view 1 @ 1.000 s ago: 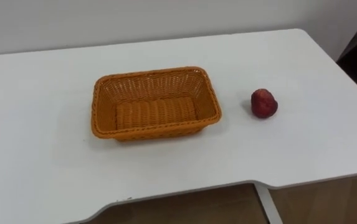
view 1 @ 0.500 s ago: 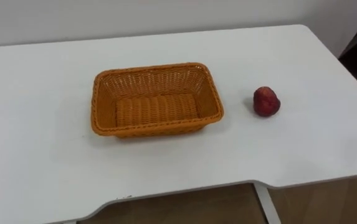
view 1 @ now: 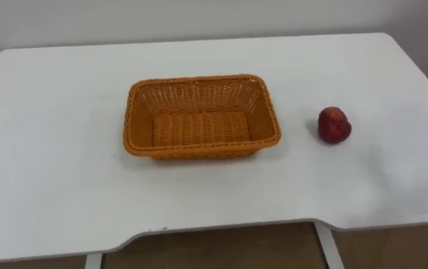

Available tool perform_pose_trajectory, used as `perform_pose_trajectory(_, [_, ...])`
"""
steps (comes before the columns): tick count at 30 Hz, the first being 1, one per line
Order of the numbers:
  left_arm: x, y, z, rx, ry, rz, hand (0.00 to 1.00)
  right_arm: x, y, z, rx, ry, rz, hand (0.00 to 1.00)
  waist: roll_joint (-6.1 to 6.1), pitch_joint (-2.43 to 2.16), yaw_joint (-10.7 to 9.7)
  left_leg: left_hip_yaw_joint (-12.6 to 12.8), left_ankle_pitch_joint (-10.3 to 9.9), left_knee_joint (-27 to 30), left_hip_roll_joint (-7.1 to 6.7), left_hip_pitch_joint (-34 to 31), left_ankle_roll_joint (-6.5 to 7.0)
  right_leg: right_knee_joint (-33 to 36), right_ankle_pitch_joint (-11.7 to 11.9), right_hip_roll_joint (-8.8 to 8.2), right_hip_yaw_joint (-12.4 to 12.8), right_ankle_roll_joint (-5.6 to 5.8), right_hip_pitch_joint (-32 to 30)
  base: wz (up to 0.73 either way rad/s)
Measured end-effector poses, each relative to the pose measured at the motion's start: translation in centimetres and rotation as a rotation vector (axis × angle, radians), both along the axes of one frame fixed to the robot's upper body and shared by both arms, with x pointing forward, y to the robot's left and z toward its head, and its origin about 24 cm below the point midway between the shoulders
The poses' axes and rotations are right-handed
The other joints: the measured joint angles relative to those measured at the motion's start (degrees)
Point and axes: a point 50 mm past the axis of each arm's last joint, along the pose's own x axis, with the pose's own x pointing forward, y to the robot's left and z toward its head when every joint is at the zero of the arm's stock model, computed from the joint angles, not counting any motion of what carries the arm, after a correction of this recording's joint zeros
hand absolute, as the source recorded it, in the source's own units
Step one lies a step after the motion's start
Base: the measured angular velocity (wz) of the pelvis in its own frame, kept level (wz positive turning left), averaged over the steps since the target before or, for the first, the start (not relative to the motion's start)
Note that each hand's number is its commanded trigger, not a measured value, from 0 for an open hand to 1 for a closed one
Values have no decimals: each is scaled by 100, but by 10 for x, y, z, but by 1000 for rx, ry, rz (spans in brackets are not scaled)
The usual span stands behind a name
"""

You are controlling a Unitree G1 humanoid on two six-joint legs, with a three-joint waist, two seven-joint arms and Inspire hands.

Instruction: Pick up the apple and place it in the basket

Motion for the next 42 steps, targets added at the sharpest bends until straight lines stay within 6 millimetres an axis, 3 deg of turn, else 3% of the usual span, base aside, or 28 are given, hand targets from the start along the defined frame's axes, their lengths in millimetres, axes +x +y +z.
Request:
perform_pose_trajectory(9, [8,7,3,-24,-18,-25,0,17,15,-26,13,144,245,0,-146,6,117,-53,12,2,-1,-1,0,-46,2,-4,-76,-3,76,4])
perform_pose_trajectory(13, [14,7,4,-30,-26,-36,0,20,23,-36,22,190,338,0,-204,29,134,-57,11,20,-5,-12,0,-45,9,-7,-86,-5,77,1])
perform_pose_trajectory(17, [17,7,4,-37,-29,-49,0,21,25,-45,33,239,405,0,-167,23,135,-69,11,21,-8,-10,0,-46,14,-8,-90,-1,88,0])
perform_pose_trajectory(23, [11,7,4,-34,-8,-43,0,24,30,-55,37,309,485,0,-36,-29,111,-126,13,0,-9,121,-2,-49,13,-6,-85,-1,224,2])
perform_pose_trajectory(35, [8,5,3,-41,7,-56,0,26,34,-56,-9,348,590,0,-72,2,116,-162,18,15,-14,147,-9,-48,17,-1,-121,-8,296,0])
perform_pose_trajectory(42, [-1,0,-1,-54,57,-80,0,20,27,-79,9,475,569,0,-11,5,146,-154,19,3,-14,152,-9,-46,17,0,-126,-8,295,0])
